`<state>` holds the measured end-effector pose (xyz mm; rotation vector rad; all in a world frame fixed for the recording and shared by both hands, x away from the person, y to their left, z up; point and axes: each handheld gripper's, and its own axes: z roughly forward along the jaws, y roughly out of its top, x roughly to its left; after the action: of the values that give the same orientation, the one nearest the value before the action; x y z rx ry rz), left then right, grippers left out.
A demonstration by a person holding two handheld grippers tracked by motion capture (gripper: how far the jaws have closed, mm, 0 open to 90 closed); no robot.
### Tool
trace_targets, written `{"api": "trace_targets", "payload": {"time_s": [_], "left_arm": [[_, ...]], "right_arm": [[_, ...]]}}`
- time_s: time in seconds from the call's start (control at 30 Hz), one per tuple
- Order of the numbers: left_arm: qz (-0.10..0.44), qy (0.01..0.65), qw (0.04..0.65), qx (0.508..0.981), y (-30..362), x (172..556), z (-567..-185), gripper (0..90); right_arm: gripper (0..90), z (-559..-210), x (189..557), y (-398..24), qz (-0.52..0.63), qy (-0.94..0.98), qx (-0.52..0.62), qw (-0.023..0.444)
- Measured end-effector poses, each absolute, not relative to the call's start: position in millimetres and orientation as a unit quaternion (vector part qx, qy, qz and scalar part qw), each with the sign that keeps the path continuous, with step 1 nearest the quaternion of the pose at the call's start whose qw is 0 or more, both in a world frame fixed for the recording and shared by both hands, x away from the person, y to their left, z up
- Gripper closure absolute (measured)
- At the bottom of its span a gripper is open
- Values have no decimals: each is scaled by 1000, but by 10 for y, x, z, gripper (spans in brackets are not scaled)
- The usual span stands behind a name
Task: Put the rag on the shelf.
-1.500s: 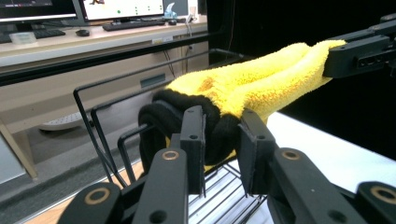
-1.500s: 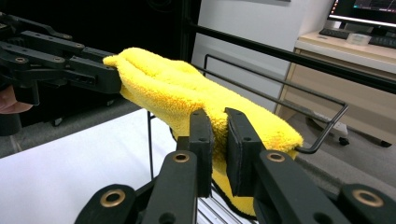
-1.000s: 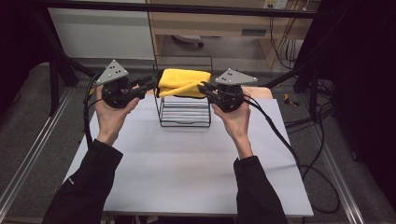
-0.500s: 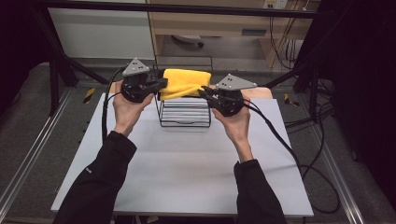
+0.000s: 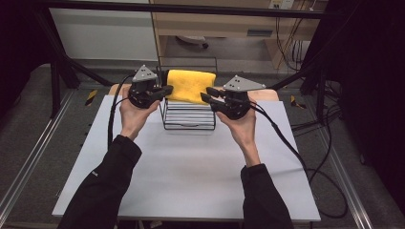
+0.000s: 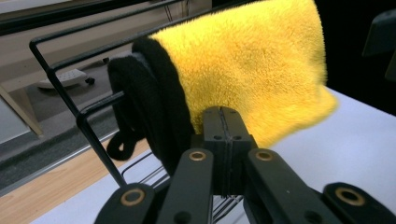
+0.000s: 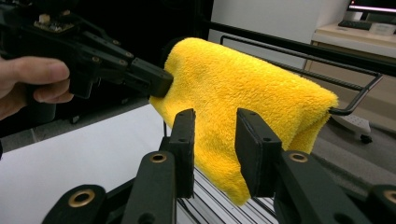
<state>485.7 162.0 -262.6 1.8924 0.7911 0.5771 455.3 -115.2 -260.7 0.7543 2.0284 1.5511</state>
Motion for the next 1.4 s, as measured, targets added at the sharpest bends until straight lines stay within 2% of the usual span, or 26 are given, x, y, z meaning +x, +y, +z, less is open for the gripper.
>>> {"api": "trace_targets", "payload": {"time_s": [0.2, 0.53, 0.77, 1.0, 1.3, 1.4], "left_arm": [[236, 322, 483, 779, 1609, 4875, -2696, 900], [235, 327, 479, 780, 1580, 4937, -2796, 900], [225, 330, 487, 776, 1597, 4940, -2823, 898], [219, 326, 487, 780, 1680, 4811, -2829, 835], [212, 329, 468, 793, 1874, 4636, -2954, 594], [213, 327, 458, 799, 1953, 4579, -3026, 520]], "right_arm": [[895, -2722, 4644, -1089, 539, 755, 297, 226], [900, -2970, 4848, -1125, 506, 757, 340, 234], [890, -2980, 4840, -1141, 510, 756, 334, 237], [778, -2935, 4681, -1244, 529, 751, 324, 225], [553, -2909, 4527, -1500, 531, 748, 336, 213], [423, -2941, 4486, -1574, 530, 747, 344, 209]]}}
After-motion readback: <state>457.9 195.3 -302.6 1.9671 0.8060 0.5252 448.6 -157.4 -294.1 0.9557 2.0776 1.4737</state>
